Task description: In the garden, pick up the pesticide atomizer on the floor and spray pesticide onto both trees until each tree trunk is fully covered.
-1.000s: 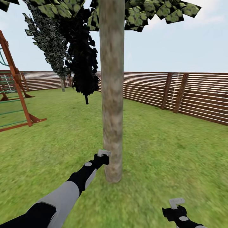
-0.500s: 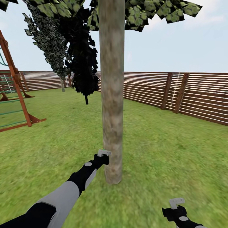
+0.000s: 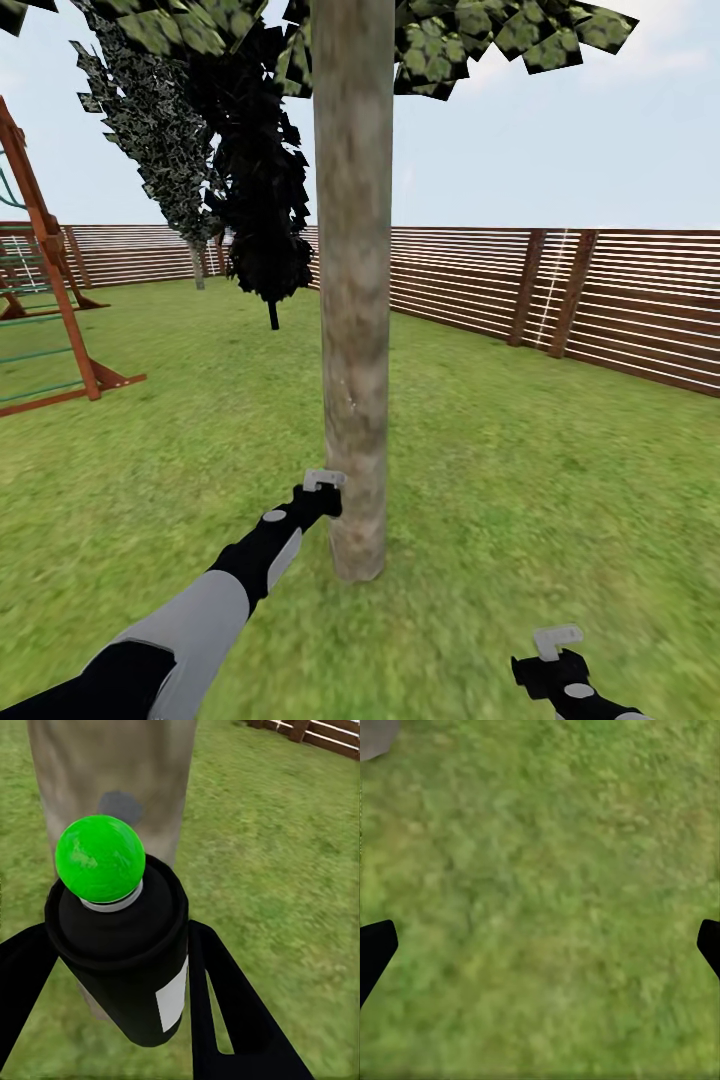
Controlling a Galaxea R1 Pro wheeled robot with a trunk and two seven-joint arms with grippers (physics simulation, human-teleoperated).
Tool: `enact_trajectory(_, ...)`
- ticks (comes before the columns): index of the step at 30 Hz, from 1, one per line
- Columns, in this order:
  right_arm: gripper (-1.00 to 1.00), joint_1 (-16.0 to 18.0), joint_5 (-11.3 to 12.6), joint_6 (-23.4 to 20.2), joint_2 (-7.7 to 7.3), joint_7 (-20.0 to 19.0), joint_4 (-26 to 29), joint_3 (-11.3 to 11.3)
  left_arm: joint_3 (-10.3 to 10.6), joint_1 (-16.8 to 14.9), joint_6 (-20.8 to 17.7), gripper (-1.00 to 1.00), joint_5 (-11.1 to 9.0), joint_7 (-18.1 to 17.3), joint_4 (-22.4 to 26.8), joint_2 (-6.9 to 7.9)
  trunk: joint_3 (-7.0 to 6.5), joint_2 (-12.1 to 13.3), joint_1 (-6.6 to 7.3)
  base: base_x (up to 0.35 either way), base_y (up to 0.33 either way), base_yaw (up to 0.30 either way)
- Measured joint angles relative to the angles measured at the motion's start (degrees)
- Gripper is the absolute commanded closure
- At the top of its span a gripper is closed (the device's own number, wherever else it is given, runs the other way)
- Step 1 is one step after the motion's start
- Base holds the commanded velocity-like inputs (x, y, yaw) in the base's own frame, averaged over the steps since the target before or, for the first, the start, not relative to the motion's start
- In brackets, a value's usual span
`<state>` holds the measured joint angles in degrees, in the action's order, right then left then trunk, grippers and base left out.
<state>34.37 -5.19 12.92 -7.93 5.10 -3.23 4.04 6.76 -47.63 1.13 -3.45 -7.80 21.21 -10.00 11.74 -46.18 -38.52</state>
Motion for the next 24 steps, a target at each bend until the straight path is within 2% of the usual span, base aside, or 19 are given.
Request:
enact_trajectory(4,-1.00,-0.8,0.0,0.0,0.01,0.0,0.0,0.0,-0.4,0.0,-1.6,1.00,0.0,0.0,0.0,0.00,0.00,0.0,0.00,0.000,0.000,0.000)
enact_trajectory(24,-1.00,-1.4,0.0,0.1,0.36,-0.1,0.0,0.1,-0.8,0.0,-1.4,1.00,0.0,-0.1,-0.8,0.00,0.00,0.0,0.00,0.000,0.000,0.000)
